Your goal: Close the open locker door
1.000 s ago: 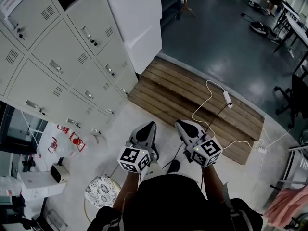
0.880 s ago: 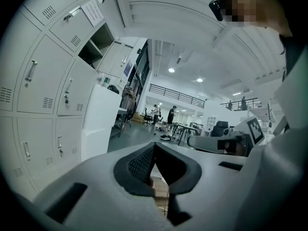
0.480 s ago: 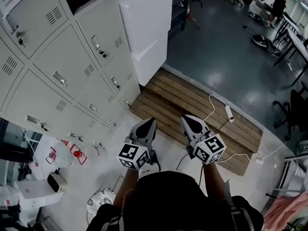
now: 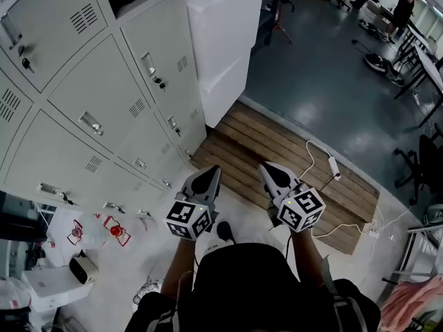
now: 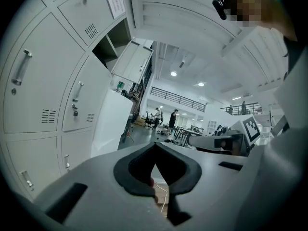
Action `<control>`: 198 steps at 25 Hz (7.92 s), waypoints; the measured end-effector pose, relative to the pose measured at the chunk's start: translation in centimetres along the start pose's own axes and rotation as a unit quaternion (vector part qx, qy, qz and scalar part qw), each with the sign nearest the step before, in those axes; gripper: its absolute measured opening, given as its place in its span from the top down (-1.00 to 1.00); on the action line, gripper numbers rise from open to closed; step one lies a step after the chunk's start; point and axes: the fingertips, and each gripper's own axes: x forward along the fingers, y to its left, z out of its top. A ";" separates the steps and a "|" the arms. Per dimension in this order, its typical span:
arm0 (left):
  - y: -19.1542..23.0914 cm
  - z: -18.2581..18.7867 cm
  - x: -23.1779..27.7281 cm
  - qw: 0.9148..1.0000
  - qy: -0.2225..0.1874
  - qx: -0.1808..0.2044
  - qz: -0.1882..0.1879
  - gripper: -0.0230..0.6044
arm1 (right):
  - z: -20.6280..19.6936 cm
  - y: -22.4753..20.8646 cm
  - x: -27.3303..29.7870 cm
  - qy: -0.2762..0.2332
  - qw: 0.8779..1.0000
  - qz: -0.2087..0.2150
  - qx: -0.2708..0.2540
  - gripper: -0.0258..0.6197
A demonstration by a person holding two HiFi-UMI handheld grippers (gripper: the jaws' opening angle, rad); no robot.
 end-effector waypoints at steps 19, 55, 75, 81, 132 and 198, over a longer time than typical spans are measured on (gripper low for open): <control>4.7 7.3 8.0 1.000 -0.014 0.010 -0.018 0.87 | 5.0 -5.5 9.6 0.007 1.000 0.020 -0.015 0.91; 8.8 30.5 27.0 0.995 -0.048 0.086 0.003 0.87 | 33.5 -15.6 23.9 -0.067 0.979 0.095 -0.165 0.91; 9.3 35.7 30.5 0.996 -0.053 0.069 -0.024 0.87 | 40.3 -21.1 30.1 -0.062 0.979 0.038 -0.191 0.91; 9.8 35.4 30.7 0.996 -0.051 0.066 -0.018 0.87 | 41.0 -22.7 31.8 -0.057 0.978 0.011 -0.201 0.91; 10.5 32.1 27.8 0.995 -0.039 0.088 -0.001 0.87 | 39.0 -15.2 29.8 -0.058 0.961 0.169 -0.211 0.77; 22.2 34.7 7.7 0.973 -0.080 0.100 0.192 0.87 | 33.2 10.0 37.3 -0.069 0.920 0.300 -0.244 0.74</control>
